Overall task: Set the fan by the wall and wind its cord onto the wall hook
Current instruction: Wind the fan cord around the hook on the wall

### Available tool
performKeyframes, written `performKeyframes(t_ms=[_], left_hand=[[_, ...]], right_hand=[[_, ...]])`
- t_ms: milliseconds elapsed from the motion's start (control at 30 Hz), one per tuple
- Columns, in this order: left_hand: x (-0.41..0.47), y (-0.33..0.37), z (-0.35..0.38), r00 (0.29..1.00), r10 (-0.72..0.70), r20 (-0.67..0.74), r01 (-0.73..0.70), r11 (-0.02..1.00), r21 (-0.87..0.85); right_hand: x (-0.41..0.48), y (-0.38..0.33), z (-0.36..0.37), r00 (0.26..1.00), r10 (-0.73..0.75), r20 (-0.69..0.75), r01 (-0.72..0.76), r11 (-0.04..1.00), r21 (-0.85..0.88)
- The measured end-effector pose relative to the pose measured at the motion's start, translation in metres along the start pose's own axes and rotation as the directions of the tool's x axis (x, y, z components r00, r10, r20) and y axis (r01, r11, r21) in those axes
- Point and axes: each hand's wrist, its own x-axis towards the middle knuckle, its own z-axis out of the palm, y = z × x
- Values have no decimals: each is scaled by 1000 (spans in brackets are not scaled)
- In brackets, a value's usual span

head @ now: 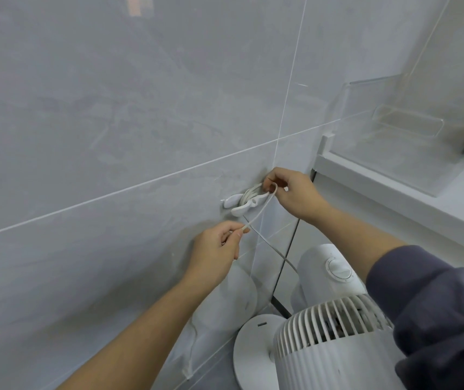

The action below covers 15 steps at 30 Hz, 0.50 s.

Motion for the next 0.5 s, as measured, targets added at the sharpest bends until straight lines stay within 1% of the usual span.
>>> performKeyframes(t_ms=[100,200,333,500], left_hand=[[2,0,-1,1000,-5,-25,5,1000,9],[2,-2,-2,1000,-22,-19,23,999,25],[0,-2,2,997,-83,9,83,996,-30],[0,1,7,997,-75,21,76,997,-28]], right_hand=[[-1,2,-1,995,87,46,-91,992,92],[-2,0,-2,993,104,60,-112,982,152],[-1,-1,0,987,139,80,-151,975,166],[0,-1,1,985,153,85,-165,974,153]])
